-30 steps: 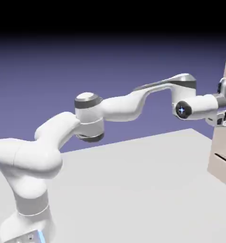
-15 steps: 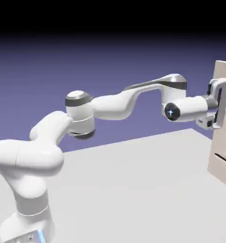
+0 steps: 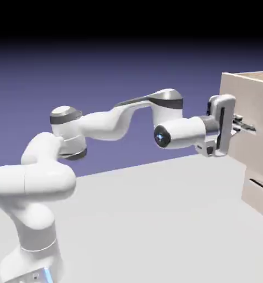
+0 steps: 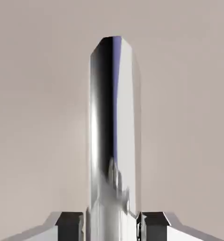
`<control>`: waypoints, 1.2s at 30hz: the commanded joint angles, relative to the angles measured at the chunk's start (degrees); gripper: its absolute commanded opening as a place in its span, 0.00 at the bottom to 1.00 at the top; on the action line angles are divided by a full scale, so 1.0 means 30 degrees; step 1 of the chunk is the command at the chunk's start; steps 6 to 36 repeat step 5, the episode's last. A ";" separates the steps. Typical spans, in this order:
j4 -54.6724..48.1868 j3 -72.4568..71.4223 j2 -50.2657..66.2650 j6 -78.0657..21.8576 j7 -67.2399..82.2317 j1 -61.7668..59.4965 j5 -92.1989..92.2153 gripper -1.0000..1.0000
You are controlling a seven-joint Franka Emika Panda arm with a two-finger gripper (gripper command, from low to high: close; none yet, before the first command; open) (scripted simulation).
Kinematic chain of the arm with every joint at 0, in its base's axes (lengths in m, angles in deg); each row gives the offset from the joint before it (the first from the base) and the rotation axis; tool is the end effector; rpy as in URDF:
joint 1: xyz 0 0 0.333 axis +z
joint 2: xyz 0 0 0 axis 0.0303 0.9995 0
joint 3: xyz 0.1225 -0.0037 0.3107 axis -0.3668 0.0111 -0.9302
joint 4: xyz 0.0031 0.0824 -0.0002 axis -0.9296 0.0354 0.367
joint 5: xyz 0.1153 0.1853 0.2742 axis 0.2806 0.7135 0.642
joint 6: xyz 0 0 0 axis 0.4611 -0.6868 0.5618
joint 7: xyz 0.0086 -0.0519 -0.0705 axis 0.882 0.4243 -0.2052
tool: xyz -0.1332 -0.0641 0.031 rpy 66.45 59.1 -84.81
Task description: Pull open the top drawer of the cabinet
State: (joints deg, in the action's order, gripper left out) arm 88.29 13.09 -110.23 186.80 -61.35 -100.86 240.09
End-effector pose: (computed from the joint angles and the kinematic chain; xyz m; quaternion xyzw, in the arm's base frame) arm 0.5479 -0.0192 0.4418 -0.2705 0.6521 -0.2707 0.6545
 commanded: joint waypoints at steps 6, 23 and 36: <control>0.1596 0.0304 -0.0125 -0.0541 0.0048 0.1064 -0.0340 1.00; 0.1596 0.0304 -0.0125 -0.0541 0.0048 0.1064 -0.0340 1.00; 0.1596 0.0304 -0.0125 -0.0541 0.0048 0.1064 -0.0340 1.00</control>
